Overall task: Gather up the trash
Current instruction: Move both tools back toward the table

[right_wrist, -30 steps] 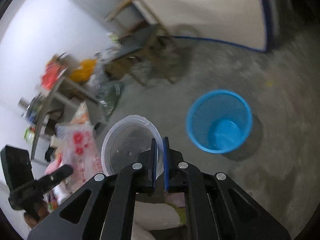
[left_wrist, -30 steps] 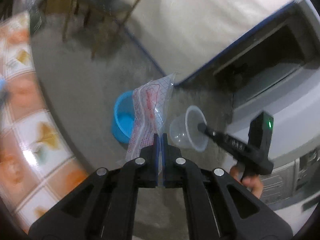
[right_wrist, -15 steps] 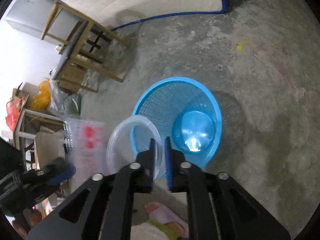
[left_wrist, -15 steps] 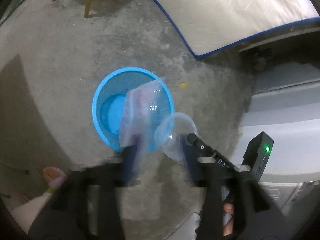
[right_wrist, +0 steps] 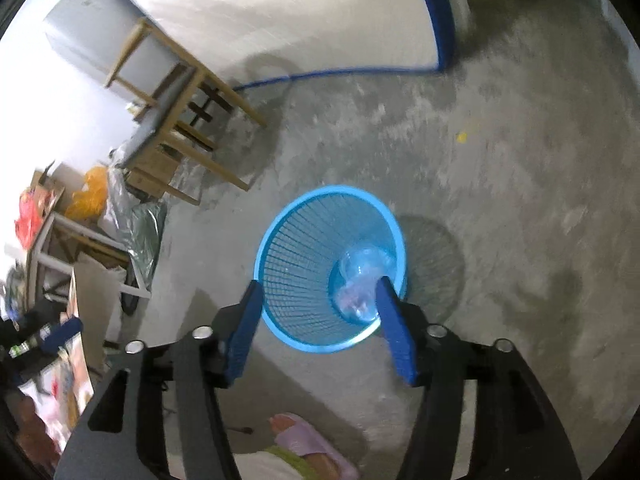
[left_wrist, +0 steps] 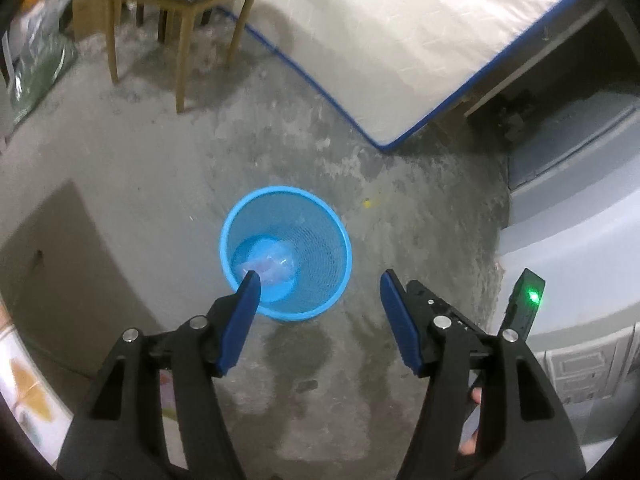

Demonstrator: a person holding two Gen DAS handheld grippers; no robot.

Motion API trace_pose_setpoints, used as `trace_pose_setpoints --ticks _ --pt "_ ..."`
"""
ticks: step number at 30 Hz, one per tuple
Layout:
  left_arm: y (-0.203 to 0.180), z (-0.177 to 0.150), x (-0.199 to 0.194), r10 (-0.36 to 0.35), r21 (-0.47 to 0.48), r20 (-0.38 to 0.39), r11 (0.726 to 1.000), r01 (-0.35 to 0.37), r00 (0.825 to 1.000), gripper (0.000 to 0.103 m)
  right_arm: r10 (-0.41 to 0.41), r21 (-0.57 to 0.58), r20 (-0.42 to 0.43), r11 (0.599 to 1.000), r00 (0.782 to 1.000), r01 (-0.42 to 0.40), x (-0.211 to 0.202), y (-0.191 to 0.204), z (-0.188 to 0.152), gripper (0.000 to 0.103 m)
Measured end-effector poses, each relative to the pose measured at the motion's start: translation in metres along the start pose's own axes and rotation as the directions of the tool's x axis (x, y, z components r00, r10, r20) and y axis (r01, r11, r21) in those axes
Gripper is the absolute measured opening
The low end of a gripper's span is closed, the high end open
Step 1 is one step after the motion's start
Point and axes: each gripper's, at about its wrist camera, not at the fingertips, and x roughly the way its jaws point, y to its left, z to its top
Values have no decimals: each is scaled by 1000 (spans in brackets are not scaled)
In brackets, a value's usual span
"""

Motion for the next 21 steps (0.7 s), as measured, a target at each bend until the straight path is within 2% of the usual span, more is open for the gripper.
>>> trace_pose_setpoints --ticks 2,6,9,10,11,16,19,21 --pt "-1 -11 -30 44 29 44 999 -45 998 59 -9 -60 45 998 999 12 -25 10 -7 72" --pt "10 -40 -81 82 71 105 993 -90 991 61 -41 -168 143 984 989 65 -74 31 -23 88" --pt "28 -66 -118 96 58 126 993 -104 987 66 -82 -242 255 959 963 146 -110 51 -37 97" --pt "35 -75 -131 95 60 134 993 -104 986 73 -99 -258 291 950 951 178 -120 58 -41 96" --pt "40 -83 -143 101 66 140 992 -111 985 76 -113 -273 322 940 940 206 -128 64 -46 96" --pt "64 -128 -205 135 77 197 985 -153 971 84 -168 -357 418 873 893 332 -160 112 -65 96" --pt "81 -161 -249 173 49 264 980 -192 949 91 -166 -406 472 831 866 380 -174 147 -79 96" --pt "95 -181 -277 203 10 308 976 -217 930 93 -149 -452 482 802 864 390 -181 172 -88 96"
